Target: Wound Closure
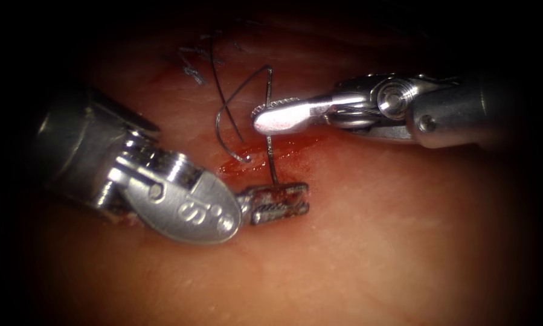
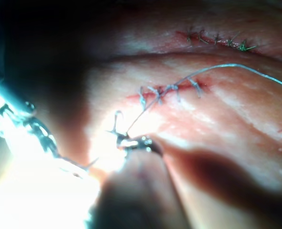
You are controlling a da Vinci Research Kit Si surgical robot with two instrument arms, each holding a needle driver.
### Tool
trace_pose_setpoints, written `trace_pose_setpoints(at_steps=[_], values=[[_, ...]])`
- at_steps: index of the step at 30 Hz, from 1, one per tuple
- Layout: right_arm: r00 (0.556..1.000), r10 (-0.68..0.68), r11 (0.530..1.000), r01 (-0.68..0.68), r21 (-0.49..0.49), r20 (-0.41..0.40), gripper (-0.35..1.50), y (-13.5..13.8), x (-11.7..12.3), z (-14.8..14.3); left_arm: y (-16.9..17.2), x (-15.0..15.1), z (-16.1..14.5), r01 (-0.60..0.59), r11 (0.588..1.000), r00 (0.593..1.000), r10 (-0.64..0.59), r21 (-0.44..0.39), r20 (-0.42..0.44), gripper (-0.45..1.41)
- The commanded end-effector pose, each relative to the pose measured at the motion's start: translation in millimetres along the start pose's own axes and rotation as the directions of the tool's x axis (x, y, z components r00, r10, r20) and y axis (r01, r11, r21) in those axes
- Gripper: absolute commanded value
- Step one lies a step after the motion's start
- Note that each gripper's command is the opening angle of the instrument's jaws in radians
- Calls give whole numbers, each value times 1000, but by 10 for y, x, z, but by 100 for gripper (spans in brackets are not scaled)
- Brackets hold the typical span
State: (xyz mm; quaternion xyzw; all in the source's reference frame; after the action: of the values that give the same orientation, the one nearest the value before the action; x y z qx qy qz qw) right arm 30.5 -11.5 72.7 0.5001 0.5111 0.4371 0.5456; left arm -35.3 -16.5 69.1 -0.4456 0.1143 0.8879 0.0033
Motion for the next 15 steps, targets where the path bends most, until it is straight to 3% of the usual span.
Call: trace_pose_setpoints(at_steps=[1, 10, 13, 14, 15], values=[[1000, 3, 1000, -3, 3, 1, 0, 5, -3, 8, 5, -1, 5, -3, 1000, 1000, 3, -1, -1, -45], [1000, 25, 1000, -25, 14, 19, 0, 6, -13, 15, 5, -1, 5, -2, 1000, 1000, 2, -2, -1, -45], [1000, 25, 1000, -25, 17, 18, 26, 5, -13, 15, 5, 0, 5, -2, 1000, 1000, 2, -1, -1, -45], [1000, 25, 999, -26, 22, 14, 46, 5, -13, 15, 5, -1, 5, -2, 1000, 1000, 2, 1, 1, -45], [999, 31, 999, -32, 24, 12, 49, 5, -13, 15, 5, -1, 5, -2, 1000, 1000, 2, 1, 1, -45]])
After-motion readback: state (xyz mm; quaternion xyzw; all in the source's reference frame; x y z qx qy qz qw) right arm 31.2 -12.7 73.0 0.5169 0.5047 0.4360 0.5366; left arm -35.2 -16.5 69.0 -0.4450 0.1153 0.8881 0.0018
